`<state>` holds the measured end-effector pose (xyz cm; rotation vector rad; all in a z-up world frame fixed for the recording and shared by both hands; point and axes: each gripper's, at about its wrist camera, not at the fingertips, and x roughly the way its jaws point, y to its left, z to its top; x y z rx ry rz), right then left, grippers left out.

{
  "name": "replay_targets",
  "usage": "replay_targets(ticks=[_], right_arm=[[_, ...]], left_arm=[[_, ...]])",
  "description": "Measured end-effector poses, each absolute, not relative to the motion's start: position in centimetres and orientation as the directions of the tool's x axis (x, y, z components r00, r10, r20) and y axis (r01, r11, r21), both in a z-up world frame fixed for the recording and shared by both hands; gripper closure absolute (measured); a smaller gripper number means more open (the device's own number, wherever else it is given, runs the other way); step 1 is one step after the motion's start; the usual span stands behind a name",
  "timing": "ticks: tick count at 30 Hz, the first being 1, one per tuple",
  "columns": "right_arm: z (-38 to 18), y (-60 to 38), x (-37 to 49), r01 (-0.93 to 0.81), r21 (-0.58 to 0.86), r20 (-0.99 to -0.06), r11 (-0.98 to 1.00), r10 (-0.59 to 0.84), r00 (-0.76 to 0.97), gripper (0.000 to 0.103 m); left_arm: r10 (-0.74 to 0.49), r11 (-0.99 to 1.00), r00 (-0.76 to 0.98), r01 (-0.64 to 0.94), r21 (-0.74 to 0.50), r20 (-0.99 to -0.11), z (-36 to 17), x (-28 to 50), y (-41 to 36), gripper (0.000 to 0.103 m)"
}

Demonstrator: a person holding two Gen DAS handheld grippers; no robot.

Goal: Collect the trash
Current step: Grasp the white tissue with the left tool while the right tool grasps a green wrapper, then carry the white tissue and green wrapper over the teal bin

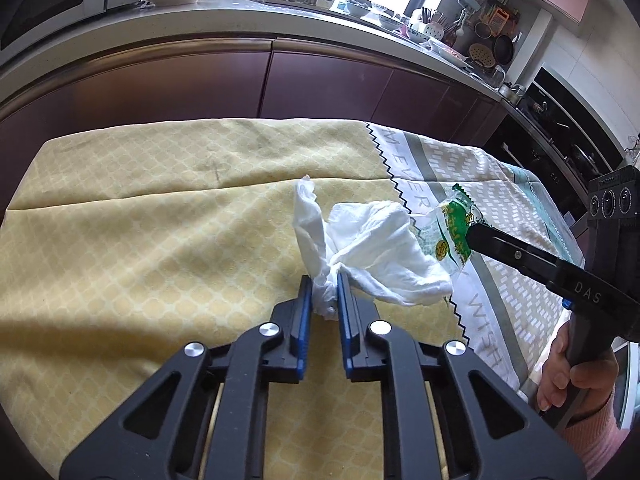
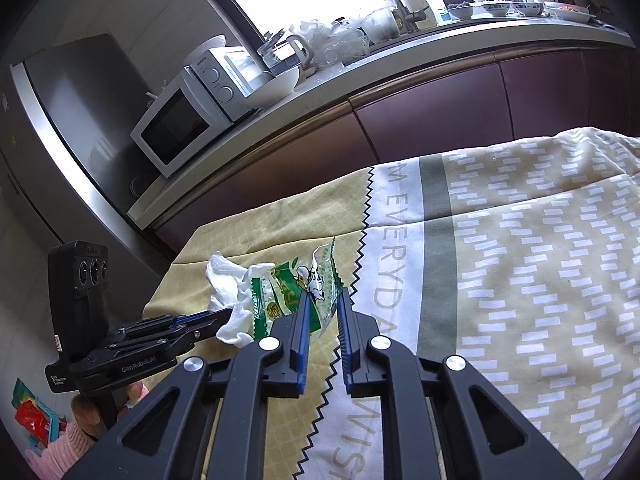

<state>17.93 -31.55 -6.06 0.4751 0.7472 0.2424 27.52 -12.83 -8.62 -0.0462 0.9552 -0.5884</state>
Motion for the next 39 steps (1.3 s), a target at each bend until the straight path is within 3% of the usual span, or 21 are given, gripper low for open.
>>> replay_targets(ticks=[12,39], right_arm=[[-4.9,-30.3,15.9,-0.081,0.486,-0.568,0.870,0.385,0.728,0.092],[-3.3,-21.2,12.7,-0.252,0.512,-0.520,0.821,0.529,0.670,0.092]], left_arm=[[-0.455,0.870,0.535,0.439,-0.226,-0.712,-5.9,22.5,-7.5,0.090],[-0.387,0.921,0.654,0.310,-0.236,-0.650,-3.8,12.7,4.8,0.090]])
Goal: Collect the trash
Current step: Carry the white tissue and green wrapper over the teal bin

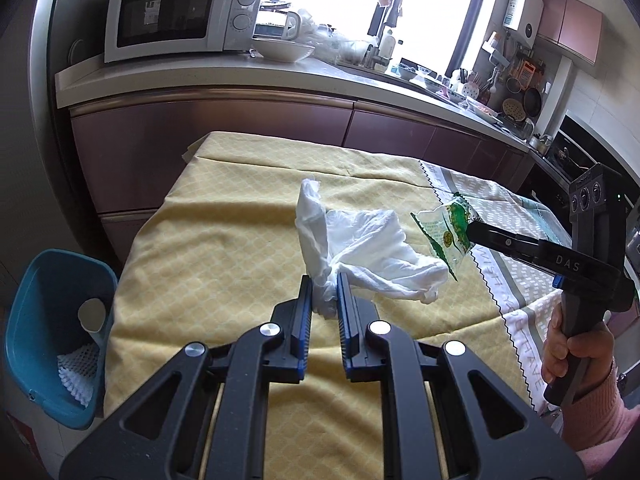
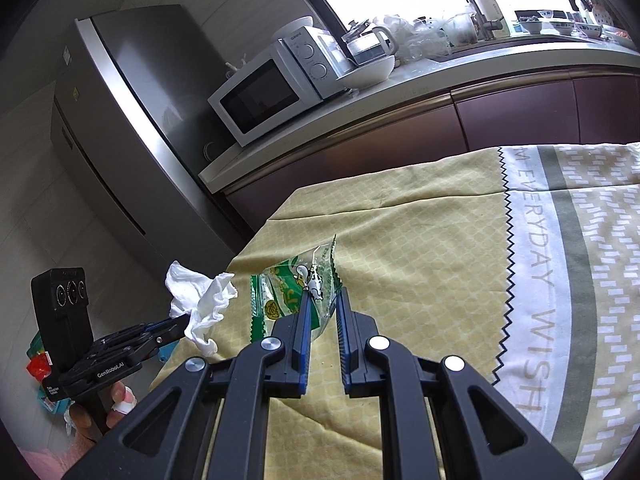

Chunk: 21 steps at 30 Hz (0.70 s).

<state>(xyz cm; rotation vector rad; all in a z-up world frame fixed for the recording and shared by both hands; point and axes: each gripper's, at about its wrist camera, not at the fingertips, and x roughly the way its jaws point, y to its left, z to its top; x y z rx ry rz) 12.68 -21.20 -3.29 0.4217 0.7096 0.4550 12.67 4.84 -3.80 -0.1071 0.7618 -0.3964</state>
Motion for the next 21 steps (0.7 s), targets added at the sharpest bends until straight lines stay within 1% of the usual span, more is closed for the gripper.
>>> replay_targets(ticks=[21], right_arm=[[-2.7,-16.1,12.0,-0.337,0.511,-0.513,0.791,0.595,0.618,0.092]], left_arm=[[-0.320,0.947,0.709,0.214,-0.241,-0.628,-2.9,8.9,11.4,0.090]])
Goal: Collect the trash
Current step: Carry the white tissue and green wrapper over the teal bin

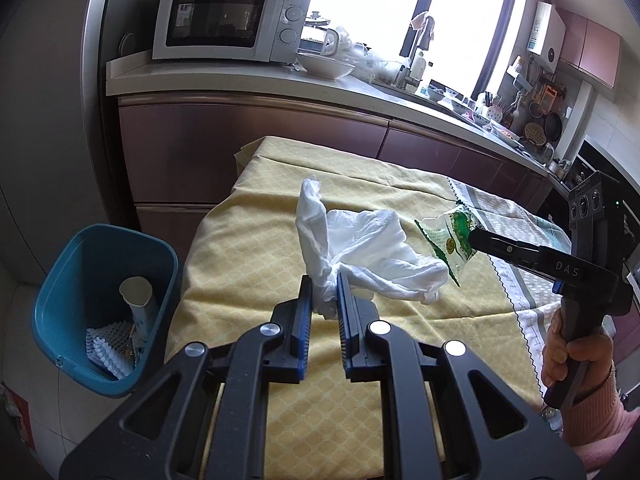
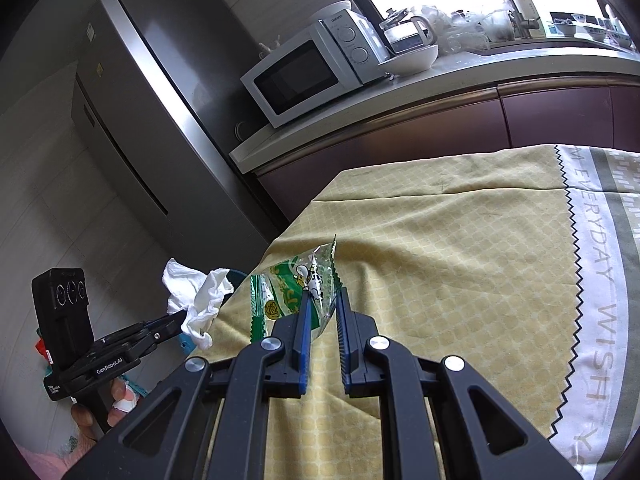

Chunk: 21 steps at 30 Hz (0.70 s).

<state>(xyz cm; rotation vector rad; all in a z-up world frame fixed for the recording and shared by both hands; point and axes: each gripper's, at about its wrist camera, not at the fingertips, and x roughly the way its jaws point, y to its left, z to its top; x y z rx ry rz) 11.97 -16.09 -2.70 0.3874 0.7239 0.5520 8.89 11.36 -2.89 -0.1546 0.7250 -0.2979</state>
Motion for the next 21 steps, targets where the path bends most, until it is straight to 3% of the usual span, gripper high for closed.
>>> replay_targets(ticks=[21], right_arm=[[-2.7,-11.9,12.6,-0.395,0.507,-0.522,0.766,0.637,0.567,0.092]], left_arm=[[-0.268,0.960,0.735,0.149,-0.238,-0.622,-2.7,7.8,14.9,0.090]])
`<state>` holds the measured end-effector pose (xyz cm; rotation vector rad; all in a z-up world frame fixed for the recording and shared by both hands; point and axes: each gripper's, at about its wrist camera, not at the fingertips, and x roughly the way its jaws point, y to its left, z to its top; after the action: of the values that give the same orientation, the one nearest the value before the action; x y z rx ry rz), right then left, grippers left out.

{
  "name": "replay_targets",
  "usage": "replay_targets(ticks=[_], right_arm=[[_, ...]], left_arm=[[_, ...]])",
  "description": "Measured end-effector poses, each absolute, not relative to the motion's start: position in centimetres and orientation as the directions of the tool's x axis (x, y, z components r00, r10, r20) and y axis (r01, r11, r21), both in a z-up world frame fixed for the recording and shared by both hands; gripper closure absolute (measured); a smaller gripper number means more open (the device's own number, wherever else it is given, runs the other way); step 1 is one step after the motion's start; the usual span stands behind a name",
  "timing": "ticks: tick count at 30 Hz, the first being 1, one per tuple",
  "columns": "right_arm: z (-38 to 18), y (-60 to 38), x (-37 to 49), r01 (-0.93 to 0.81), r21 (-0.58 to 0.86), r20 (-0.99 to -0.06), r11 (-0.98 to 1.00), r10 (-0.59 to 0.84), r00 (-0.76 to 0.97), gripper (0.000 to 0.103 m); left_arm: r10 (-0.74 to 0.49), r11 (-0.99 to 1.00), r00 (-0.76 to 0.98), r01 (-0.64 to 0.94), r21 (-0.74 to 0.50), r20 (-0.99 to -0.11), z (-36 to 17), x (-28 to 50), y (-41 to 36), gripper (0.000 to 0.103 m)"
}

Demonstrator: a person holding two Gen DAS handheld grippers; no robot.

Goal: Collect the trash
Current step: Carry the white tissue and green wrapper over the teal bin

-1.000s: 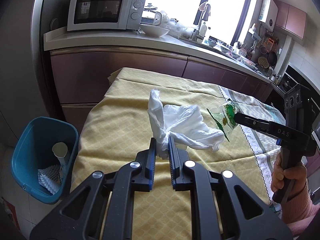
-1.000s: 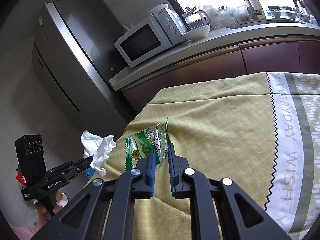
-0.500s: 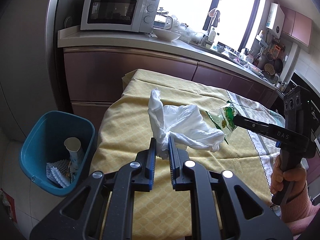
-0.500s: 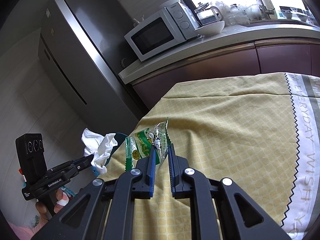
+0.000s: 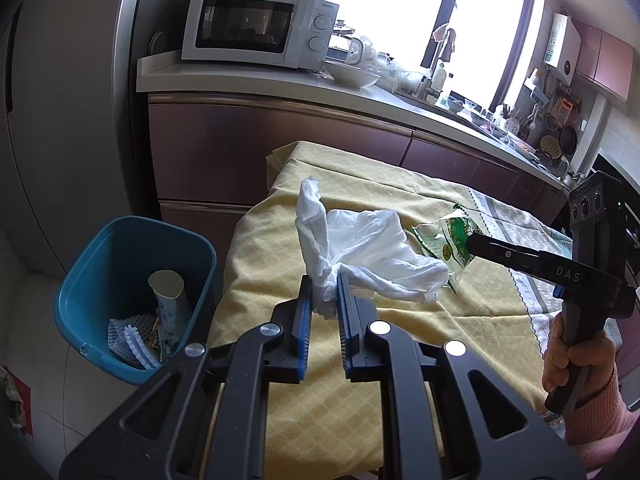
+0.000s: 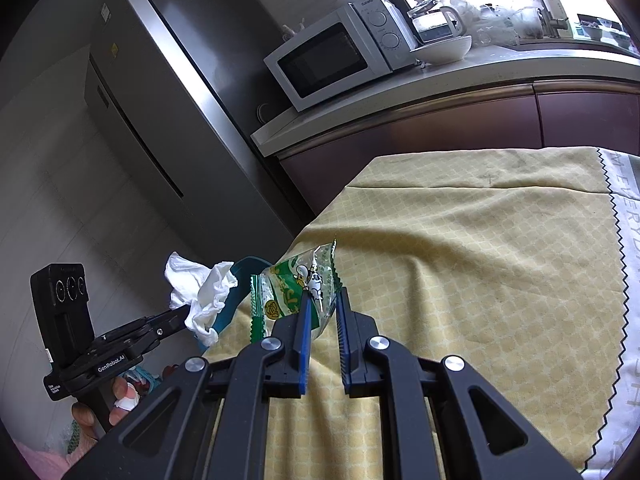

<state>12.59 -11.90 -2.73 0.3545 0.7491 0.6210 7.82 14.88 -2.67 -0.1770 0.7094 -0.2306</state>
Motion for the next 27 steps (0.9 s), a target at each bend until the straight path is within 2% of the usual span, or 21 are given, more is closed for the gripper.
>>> replay_targets(ticks=[27], right_arm=[[-2.8,-6.9,13.8,-0.460,0.495,-0.532,0.737,0.676,0.510,0.092]], left_arm=[[-0.203,0.971,0.758,0.073,-0.229,-0.620,-2.9,6.9,18.3,0.090]])
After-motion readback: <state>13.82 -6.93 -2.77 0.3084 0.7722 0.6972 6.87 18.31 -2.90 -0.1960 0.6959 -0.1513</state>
